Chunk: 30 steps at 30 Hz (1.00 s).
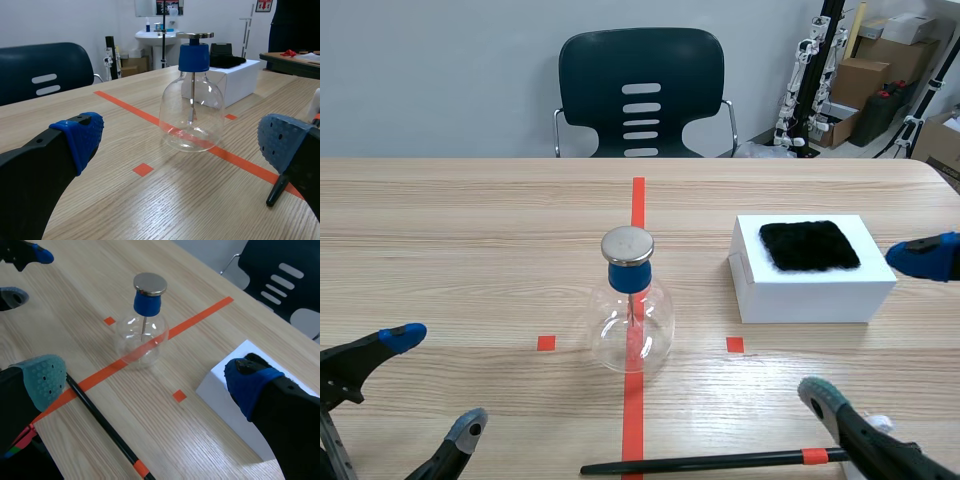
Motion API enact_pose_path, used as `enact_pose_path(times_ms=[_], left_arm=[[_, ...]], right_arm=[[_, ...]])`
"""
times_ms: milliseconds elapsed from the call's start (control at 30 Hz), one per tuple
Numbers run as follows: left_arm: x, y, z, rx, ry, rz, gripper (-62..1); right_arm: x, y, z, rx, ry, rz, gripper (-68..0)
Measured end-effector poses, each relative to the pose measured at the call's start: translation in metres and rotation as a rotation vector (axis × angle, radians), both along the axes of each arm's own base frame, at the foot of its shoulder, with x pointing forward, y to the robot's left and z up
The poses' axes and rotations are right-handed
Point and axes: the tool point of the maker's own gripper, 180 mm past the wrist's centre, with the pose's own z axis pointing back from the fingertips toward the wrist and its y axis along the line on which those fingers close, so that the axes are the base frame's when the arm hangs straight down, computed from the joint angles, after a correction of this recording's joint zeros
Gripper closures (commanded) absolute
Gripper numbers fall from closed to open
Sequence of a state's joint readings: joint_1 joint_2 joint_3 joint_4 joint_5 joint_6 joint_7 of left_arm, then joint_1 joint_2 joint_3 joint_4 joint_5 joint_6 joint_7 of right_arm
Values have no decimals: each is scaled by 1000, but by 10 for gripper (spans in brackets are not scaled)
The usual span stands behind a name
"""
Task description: Do the electroscope experiment. return to the home posture
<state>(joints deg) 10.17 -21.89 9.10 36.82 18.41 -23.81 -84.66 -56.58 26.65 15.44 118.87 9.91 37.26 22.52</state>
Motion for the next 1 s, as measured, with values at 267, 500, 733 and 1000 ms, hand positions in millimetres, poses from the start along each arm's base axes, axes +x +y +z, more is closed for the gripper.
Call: enact_pose_path(times_ms=[267,500,733,1000], left_arm=[[0,0,0,0,0,0,-623],[0,0,0,0,0,0,-623],[0,0,0,0,0,0,-623],[0,0,0,0,0,-1,-623]], right_arm=[[-5,6,-6,-28,20,61,-679],[13,-7,7,-24,-79,-51,-679],[13,-7,7,-22,-74,-51,-679],[13,-7,6,-25,-71,-52,-679]])
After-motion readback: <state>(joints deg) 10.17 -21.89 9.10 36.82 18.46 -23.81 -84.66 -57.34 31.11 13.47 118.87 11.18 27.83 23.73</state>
